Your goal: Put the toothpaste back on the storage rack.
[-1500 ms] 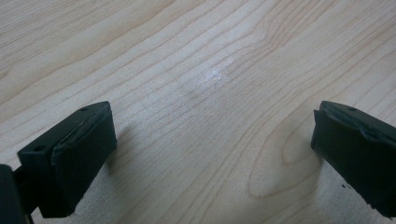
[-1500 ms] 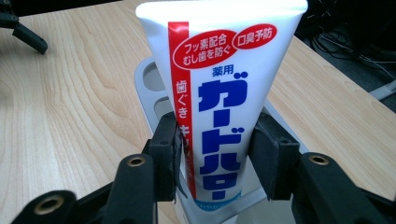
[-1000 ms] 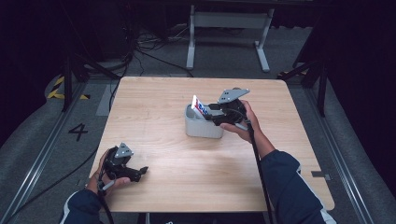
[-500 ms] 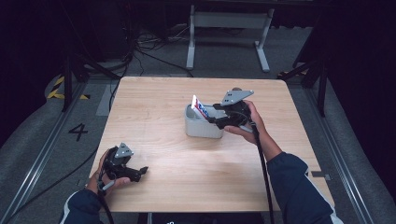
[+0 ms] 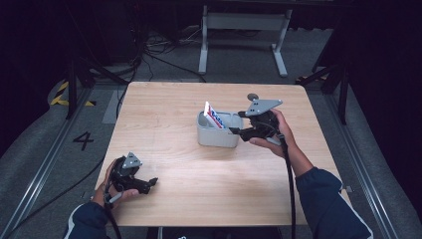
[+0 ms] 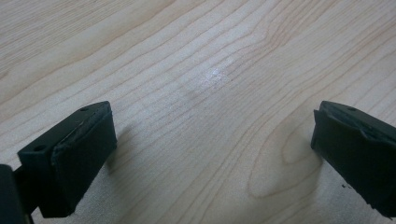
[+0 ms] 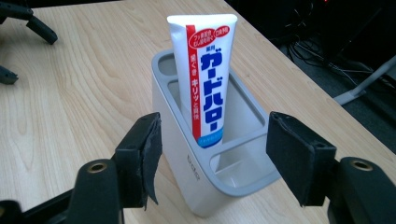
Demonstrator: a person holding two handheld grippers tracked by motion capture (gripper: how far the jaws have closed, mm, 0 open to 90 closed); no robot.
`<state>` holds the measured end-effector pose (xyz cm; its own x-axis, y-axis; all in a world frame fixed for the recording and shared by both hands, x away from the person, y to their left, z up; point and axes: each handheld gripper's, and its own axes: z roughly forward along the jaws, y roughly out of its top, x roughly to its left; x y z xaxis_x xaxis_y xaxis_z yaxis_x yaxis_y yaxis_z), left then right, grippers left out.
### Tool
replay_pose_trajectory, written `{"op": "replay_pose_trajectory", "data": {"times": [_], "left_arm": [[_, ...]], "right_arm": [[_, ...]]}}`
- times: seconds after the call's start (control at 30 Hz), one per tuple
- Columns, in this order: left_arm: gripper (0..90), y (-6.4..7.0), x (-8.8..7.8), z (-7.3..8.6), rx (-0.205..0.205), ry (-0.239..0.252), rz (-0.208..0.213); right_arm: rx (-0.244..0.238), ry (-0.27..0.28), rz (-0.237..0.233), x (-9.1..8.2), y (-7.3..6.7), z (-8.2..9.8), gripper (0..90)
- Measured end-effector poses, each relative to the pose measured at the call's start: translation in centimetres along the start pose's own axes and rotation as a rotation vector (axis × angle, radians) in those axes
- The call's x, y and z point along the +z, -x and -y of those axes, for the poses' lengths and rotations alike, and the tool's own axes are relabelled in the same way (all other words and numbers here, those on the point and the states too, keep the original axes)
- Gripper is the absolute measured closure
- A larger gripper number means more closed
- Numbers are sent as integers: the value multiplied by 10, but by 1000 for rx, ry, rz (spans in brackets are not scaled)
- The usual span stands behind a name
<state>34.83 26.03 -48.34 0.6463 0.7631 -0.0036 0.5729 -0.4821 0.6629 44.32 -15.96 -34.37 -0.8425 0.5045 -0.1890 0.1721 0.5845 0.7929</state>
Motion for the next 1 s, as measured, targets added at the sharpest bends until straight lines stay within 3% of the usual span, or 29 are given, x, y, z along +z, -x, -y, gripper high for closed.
{"op": "replay_pose_trajectory", "data": {"times": [0.5,1.0], "left_arm": [[5,0,0,0,0,0,0],[5,0,0,0,-1,0,-1]], "right_arm": [[-1,-38,58,-19,-1,25,335],[13,-90,79,-30,-6,59,322]]}}
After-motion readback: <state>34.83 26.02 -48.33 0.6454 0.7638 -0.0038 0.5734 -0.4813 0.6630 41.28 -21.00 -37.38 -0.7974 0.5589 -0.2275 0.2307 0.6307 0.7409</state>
